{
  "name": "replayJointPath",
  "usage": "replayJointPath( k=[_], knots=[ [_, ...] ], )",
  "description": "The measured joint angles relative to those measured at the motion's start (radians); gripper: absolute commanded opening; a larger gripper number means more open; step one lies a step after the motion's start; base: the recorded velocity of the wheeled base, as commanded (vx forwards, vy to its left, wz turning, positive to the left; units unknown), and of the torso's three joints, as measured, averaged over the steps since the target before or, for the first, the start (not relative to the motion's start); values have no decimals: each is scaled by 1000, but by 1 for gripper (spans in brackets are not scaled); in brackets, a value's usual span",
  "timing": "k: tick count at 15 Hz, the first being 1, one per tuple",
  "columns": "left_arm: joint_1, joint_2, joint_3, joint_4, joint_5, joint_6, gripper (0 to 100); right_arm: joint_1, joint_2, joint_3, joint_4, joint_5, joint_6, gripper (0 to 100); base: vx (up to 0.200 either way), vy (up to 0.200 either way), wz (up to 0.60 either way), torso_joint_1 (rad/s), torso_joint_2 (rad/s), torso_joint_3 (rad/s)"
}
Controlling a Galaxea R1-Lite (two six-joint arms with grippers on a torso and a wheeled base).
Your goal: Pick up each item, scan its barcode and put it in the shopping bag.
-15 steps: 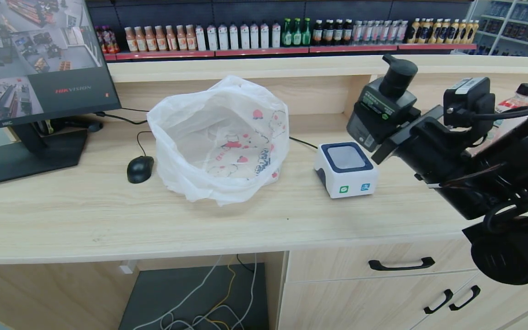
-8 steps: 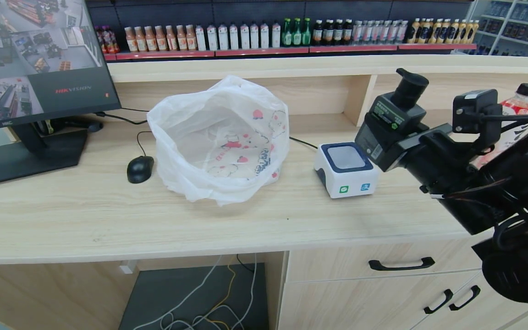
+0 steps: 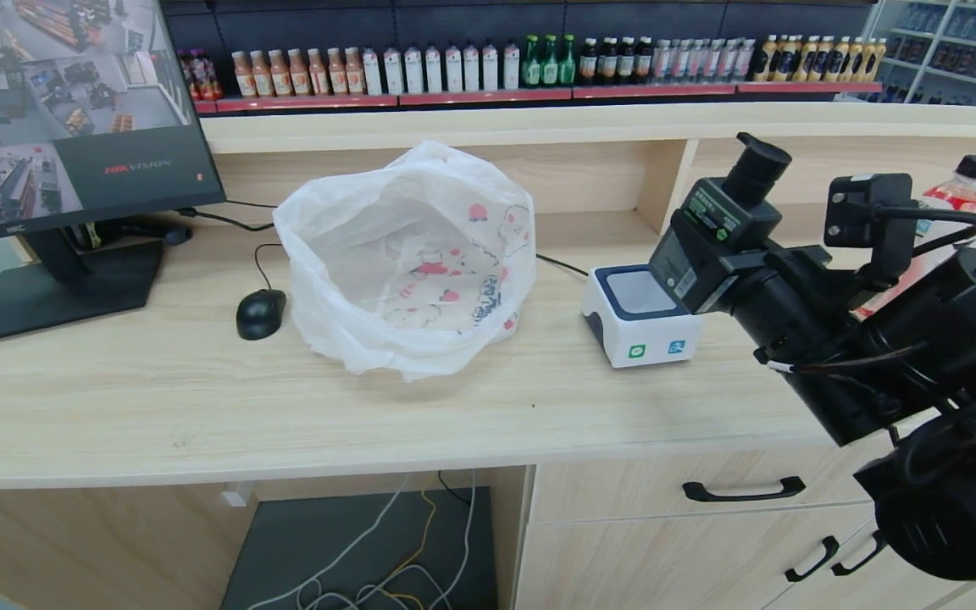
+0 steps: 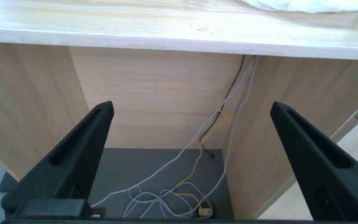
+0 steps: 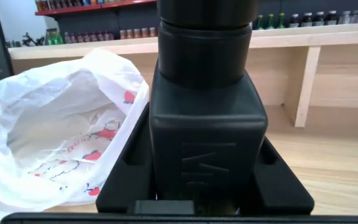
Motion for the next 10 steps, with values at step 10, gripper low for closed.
replayJointPath(
  k=[10],
  knots=[
    [0, 0, 0, 0, 0, 0, 100, 22, -3, -34, 2, 3, 7, 0, 0, 200, 0, 2, 2, 2]
  ],
)
